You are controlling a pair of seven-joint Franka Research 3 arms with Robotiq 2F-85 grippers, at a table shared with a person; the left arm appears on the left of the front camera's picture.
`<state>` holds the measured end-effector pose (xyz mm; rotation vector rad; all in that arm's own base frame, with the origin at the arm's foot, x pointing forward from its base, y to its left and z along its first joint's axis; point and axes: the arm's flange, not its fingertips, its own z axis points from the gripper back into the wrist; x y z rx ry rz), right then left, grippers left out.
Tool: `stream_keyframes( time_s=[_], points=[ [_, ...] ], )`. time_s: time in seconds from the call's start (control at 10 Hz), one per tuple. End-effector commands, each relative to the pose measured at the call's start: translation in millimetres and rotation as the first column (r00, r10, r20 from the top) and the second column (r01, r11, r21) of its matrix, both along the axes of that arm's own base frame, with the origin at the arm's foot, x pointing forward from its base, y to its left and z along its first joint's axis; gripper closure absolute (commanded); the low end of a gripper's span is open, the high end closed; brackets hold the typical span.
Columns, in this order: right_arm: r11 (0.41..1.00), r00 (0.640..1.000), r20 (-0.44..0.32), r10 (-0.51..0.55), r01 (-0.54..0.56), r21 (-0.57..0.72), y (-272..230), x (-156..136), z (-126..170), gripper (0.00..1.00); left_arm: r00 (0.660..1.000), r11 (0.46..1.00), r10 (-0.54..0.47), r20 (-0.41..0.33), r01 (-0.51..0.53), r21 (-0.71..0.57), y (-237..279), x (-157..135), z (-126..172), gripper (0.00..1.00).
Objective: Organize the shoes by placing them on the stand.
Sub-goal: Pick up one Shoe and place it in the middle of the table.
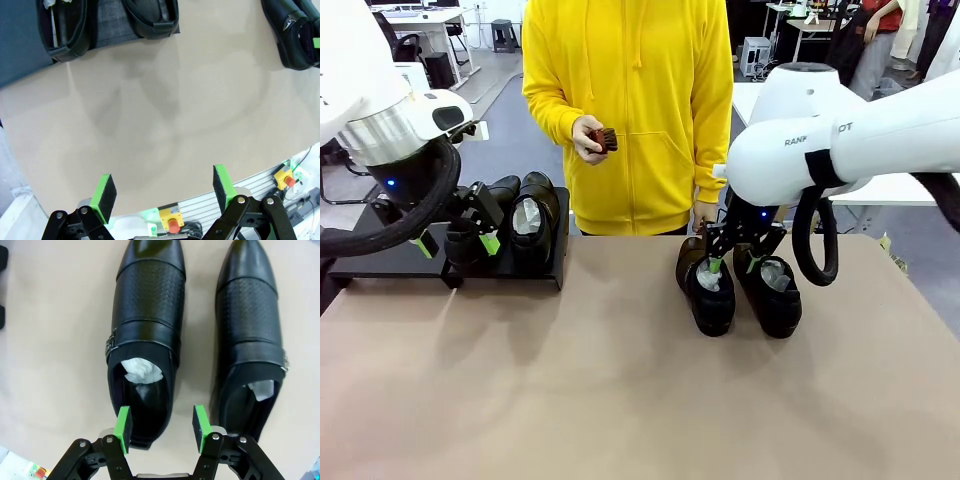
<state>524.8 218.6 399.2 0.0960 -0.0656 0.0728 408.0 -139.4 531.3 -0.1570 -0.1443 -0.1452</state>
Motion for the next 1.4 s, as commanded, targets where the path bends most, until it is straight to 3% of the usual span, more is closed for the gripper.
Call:
stream_keyframes(
  time_s=[0.0,0.7,1.0,1.1,1.3],
  points=[
    [0.999,0.999,0.008,-0.031,0.031,-0.024,8.8,15.5,-8.5,0.35,1.0,1.0,0.018,0.007,-0.018,0.003,0.0,0.2,-0.2,0.0],
    [0.988,0.989,-0.004,-0.146,0.145,-0.05,3.6,34.5,-42.3,0.35,1.0,1.0,0.018,0.007,-0.018,0.003,0.0,0.2,-0.2,0.0],
    [0.988,0.991,0.005,-0.136,0.136,-0.074,2.0,36.5,-53.1,0.35,1.0,1.0,0.018,0.007,-0.018,0.003,0.0,0.2,-0.2,0.0],
    [0.99,0.993,0.009,-0.12,0.12,-0.08,2.8,35.7,-54.7,0.44,1.0,1.0,0.018,0.007,-0.018,0.003,0.0,0.2,-0.2,0.0],
    [0.992,0.996,-0.004,-0.094,0.094,-0.087,2.6,38.5,-59.9,0.79,1.0,1.0,0.018,0.007,-0.018,0.003,0.0,0.2,-0.2,0.0]
  ],
)
